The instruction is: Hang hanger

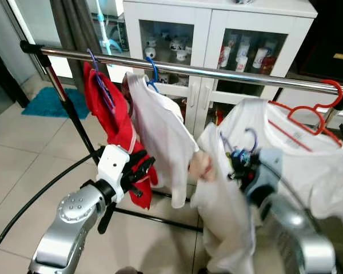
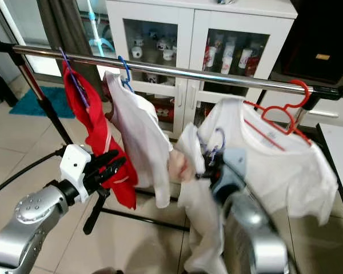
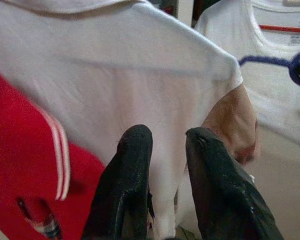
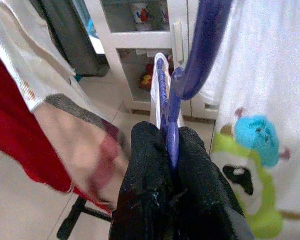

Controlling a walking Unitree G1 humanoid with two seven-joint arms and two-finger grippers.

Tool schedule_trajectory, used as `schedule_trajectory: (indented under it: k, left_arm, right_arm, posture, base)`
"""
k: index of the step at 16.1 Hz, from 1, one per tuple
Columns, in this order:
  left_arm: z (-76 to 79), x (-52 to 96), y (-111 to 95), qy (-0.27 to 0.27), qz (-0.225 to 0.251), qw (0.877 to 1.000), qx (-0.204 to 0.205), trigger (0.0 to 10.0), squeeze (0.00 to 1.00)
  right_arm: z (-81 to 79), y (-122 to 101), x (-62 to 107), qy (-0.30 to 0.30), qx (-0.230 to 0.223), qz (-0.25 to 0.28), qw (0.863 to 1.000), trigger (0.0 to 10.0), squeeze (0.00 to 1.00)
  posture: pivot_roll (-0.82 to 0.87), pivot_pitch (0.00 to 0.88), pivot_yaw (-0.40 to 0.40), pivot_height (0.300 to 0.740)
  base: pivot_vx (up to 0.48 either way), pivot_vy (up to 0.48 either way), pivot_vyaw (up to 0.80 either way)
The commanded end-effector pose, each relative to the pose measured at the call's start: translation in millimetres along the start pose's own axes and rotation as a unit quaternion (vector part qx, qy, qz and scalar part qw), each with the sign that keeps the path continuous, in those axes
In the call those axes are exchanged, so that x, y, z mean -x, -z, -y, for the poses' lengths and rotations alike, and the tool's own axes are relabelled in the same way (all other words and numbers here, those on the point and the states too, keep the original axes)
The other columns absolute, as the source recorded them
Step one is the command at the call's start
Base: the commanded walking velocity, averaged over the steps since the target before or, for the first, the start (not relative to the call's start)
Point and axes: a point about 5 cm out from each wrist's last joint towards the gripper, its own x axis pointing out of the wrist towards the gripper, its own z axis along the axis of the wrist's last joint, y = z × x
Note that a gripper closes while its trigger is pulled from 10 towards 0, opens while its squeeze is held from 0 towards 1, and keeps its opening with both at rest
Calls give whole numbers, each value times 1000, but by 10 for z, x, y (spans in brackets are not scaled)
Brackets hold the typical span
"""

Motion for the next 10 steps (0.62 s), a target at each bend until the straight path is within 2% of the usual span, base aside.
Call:
schedule_trajectory:
  k: [1,5,9,10]
  left_arm:
    - [-7,7,25,-6,-7,1000,0,10000,0]
    - [19,-30,24,4,-9,1000,6,10000,0]
    - [35,-47,18,17,-11,1000,7,10000,0]
    - [31,-53,19,18,-12,1000,7,10000,0]
  right_arm:
    - [1,-84,17,9,-2,26,1000,10000,0]
    - [-59,-89,21,3,-37,34,999,10000,0]
    - [-95,-72,15,-3,-41,27,999,10000,0]
    - [-96,-70,13,-3,-41,27,999,10000,0]
  posture:
    - [-31,67,20,740]
    - [-30,62,16,740]
    - [-33,64,20,740]
    - [-34,63,24,740]
  base:
    - [0,0,0]
    - [0,0,-698]
    - [0,0,0]
    - [-240,0,0]
